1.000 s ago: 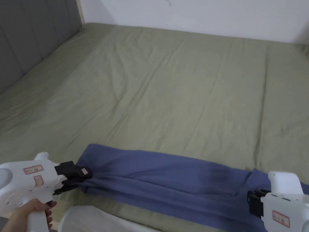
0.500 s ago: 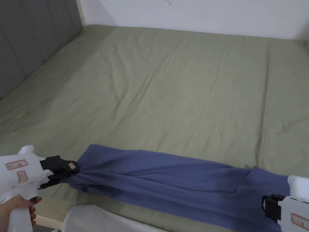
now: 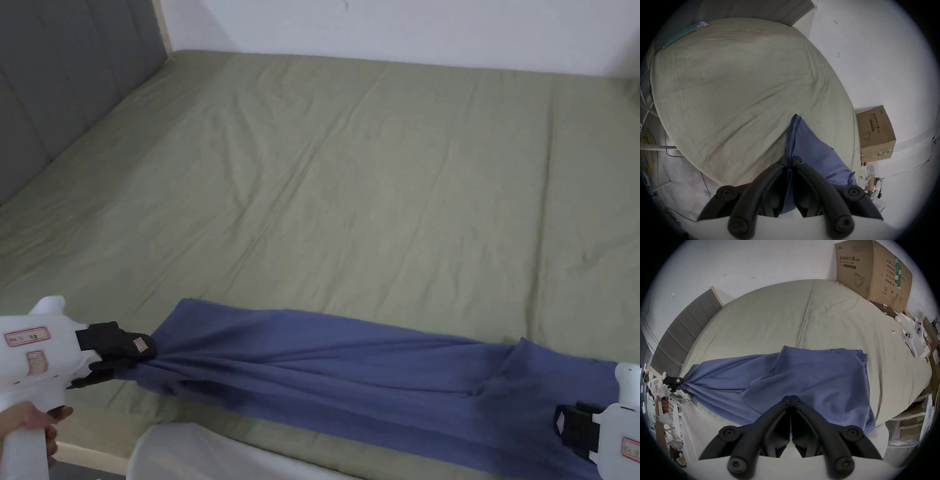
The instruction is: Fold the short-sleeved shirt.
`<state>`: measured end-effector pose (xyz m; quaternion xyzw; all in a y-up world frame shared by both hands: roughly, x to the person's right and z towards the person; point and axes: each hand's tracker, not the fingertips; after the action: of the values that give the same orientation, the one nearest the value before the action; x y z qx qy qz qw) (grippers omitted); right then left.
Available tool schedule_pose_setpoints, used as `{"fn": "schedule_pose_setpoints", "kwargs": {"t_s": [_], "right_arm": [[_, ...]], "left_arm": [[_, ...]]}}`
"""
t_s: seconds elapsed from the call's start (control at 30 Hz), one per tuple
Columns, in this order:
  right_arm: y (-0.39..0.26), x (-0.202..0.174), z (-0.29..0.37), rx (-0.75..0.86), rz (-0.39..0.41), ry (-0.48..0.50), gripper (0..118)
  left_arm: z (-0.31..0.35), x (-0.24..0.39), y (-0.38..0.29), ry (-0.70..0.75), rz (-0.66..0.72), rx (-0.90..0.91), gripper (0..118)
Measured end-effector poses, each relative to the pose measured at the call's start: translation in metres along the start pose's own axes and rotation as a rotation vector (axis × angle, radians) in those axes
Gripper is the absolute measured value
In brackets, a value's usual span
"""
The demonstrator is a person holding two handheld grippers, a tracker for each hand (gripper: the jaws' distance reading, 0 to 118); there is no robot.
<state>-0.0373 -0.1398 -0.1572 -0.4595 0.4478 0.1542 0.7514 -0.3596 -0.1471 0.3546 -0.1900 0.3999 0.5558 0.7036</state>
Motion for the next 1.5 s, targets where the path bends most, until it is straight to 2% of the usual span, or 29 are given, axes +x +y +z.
{"fn": "schedule_pose_setpoints", "kwargs": {"t_s": [0.13,0.2,0.27,0.37,0.47,0.6,0.73,0.9,1.0,1.03,1.07,1.13,1.17,1.2,1.3,1.43,1.47,1.5], "right_arm": [[0.000,0.000,0.000,-0.003,-0.005,0.002,0],[0.001,0.001,0.000,-0.004,0.001,0.002,0],[0.001,0.002,-0.001,-0.006,0.003,-0.002,0],[0.002,0.003,-0.002,-0.007,0.000,-0.004,0],[0.004,0.006,-0.002,-0.001,-0.012,0.000,0],[0.005,0.012,0.002,0.013,-0.022,0.004,0],[0.006,0.017,0.013,0.027,-0.040,0.001,0],[0.003,0.039,0.016,0.032,-0.081,-0.018,0],[-0.002,0.048,0.021,0.027,-0.114,-0.028,0],[-0.003,0.051,0.022,0.028,-0.122,-0.031,0],[-0.005,0.056,0.023,0.028,-0.127,-0.032,0],[-0.007,0.061,0.024,0.026,-0.136,-0.044,0],[-0.008,0.063,0.026,0.029,-0.135,-0.044,0],[-0.007,0.063,0.026,0.028,-0.127,-0.040,0],[-0.006,0.060,0.025,0.029,-0.095,-0.062,0],[-0.005,0.060,0.021,0.033,-0.114,-0.025,0],[-0.005,0.060,0.021,0.035,-0.120,-0.018,0],[-0.005,0.059,0.020,0.037,-0.122,-0.016,0]], "left_arm": [[-0.005,0.001,-0.002,0.014,0.010,-0.002,4],[0.000,0.000,-0.002,-0.093,0.076,0.019,4],[0.006,0.009,-0.002,-0.132,0.059,0.031,4],[0.015,0.041,-0.002,-0.142,-0.036,0.045,4],[0.018,0.083,-0.003,-0.249,-0.101,0.051,4],[0.004,0.155,-0.019,-0.307,-0.305,0.006,4],[-0.037,0.214,-0.051,-0.389,-0.436,-0.109,4],[-0.114,0.258,-0.113,-0.355,-0.606,-0.304,4],[-0.151,0.259,-0.146,-0.330,-0.589,-0.413,6],[-0.160,0.255,-0.152,-0.315,-0.574,-0.443,11],[-0.166,0.253,-0.156,-0.301,-0.580,-0.491,32],[-0.167,0.248,-0.158,-0.295,-0.569,-0.506,86],[-0.159,0.248,-0.158,-0.299,-0.570,-0.504,104],[-0.152,0.246,-0.154,-0.306,-0.563,-0.484,109],[-0.126,0.241,-0.130,-0.346,-0.510,-0.377,109],[-0.105,0.219,-0.092,-0.346,-0.395,-0.284,109],[-0.103,0.210,-0.084,-0.335,-0.368,-0.260,106],[-0.101,0.201,-0.077,-0.307,-0.344,-0.224,97]]}}
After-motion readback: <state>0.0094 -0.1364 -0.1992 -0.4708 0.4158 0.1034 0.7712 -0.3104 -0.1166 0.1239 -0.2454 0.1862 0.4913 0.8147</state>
